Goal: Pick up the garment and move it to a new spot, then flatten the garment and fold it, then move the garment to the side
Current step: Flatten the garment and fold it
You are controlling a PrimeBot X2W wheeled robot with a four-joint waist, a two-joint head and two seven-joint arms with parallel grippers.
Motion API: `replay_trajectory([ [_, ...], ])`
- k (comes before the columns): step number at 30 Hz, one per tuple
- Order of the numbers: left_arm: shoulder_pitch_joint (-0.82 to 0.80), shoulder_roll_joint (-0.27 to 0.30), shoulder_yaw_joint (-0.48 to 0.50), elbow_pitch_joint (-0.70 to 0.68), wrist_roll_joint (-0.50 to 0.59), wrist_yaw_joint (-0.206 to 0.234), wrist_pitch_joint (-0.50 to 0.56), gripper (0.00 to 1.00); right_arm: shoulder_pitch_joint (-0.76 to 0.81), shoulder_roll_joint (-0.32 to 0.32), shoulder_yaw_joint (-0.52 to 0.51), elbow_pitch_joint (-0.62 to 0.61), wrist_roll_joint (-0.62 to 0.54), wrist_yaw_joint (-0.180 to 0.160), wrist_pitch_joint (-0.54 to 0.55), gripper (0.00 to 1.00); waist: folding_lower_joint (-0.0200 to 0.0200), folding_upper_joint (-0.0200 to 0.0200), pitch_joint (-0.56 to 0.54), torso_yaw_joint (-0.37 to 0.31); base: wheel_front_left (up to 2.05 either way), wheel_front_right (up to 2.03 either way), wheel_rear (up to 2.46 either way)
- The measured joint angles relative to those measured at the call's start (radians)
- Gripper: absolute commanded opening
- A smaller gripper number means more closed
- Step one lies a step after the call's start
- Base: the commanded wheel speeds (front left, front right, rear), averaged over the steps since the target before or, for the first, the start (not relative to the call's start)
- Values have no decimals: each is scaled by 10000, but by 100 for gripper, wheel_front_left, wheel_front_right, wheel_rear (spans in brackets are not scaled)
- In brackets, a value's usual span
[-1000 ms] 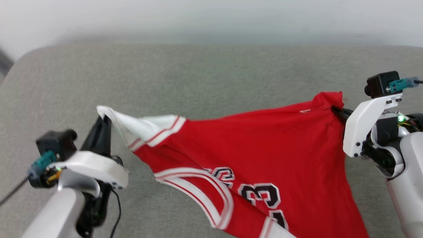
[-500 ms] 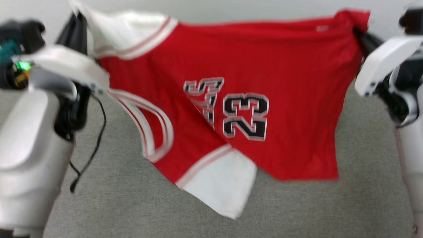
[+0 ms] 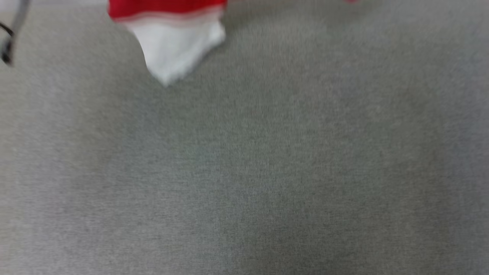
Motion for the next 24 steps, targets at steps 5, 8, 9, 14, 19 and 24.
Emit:
replay_trajectory([
  [5,-1587,65,40,395,198,-178,-92,0,-1652,-4,-192,606,107,2,-355,0,1,0,1096,-63,0,0,0],
  [8,-2171,71,40,621,213,-267,-86,0,-2372,15,-54,1022,98,2,-543,0,1,0,1745,-87,0,0,0],
  [9,-2305,59,40,690,211,-299,-102,0,-2588,27,23,1158,109,0,-639,0,1,0,1961,-91,0,0,0],
  [14,-2404,-144,-119,1043,198,-399,-63,0,-3225,23,731,2036,426,0,-897,0,2,0,2880,-67,0,0,0],
  [19,-1900,-385,-190,1511,-29,-533,-107,0,-3310,84,1546,2961,905,0,-1260,0,2,0,3446,23,0,0,0],
  [24,-1221,-662,-165,2025,-443,-784,-136,0,-3081,84,2412,3682,1427,0,-1442,0,1,0,3393,128,0,0,0],
])
